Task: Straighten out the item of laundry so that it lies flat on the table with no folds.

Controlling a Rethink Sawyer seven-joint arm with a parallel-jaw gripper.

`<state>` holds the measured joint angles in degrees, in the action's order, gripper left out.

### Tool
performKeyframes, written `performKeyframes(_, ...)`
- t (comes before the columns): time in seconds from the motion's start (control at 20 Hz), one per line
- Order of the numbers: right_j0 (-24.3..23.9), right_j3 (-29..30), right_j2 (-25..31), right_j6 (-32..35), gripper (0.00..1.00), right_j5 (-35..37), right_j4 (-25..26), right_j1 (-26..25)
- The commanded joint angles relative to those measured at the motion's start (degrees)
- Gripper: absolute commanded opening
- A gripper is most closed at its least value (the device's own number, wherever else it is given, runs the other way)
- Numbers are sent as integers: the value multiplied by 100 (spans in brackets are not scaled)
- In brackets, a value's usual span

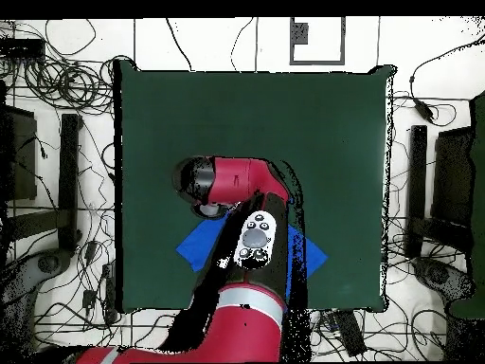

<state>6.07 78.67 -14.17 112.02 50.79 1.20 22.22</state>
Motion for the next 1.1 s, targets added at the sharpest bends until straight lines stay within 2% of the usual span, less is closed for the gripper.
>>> performKeyframes(0.05, 45, 567, 245, 1086, 100, -708, 7, -275)
performKeyframes(1.1, -86, 695, 145, 905, 100, -1501, 148, -537)
